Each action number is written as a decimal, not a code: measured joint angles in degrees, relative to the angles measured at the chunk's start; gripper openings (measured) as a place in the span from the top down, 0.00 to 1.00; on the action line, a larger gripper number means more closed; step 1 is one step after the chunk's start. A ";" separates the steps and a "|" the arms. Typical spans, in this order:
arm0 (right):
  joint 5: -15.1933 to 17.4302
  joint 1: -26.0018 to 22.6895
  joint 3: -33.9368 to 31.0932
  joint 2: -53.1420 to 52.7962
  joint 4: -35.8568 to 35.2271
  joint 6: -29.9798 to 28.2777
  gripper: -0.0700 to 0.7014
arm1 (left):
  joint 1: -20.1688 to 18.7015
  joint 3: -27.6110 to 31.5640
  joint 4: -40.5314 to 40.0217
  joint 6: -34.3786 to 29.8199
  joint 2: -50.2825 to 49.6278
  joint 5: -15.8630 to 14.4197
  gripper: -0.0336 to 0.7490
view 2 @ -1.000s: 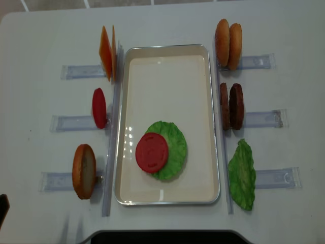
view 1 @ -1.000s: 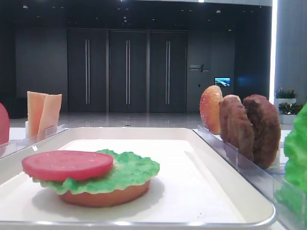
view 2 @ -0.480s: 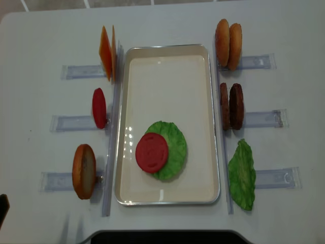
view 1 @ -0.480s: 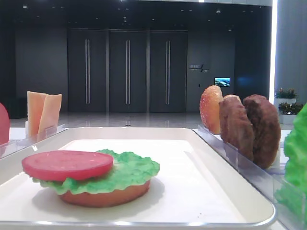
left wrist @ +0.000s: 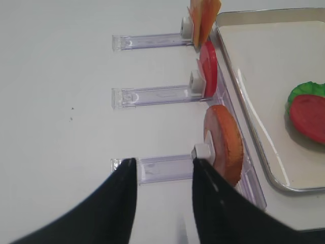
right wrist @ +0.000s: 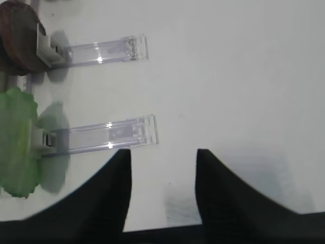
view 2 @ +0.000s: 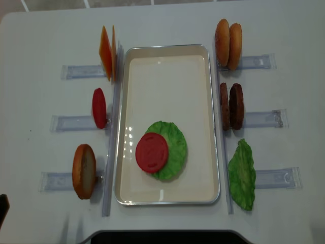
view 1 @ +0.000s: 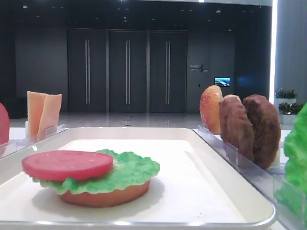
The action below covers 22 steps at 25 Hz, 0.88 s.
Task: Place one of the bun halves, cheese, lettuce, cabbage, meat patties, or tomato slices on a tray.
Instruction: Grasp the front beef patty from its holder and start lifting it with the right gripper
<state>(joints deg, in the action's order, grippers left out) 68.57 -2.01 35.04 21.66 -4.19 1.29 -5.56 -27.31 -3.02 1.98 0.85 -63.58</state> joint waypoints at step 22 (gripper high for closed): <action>1.03 0.00 28.78 47.03 -0.06 -1.71 0.43 | 0.00 0.00 0.00 0.00 0.00 0.00 0.60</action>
<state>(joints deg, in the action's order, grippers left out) 69.60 -2.01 63.82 68.69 -4.25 -0.42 -5.56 -27.31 -3.02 1.98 0.85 -63.58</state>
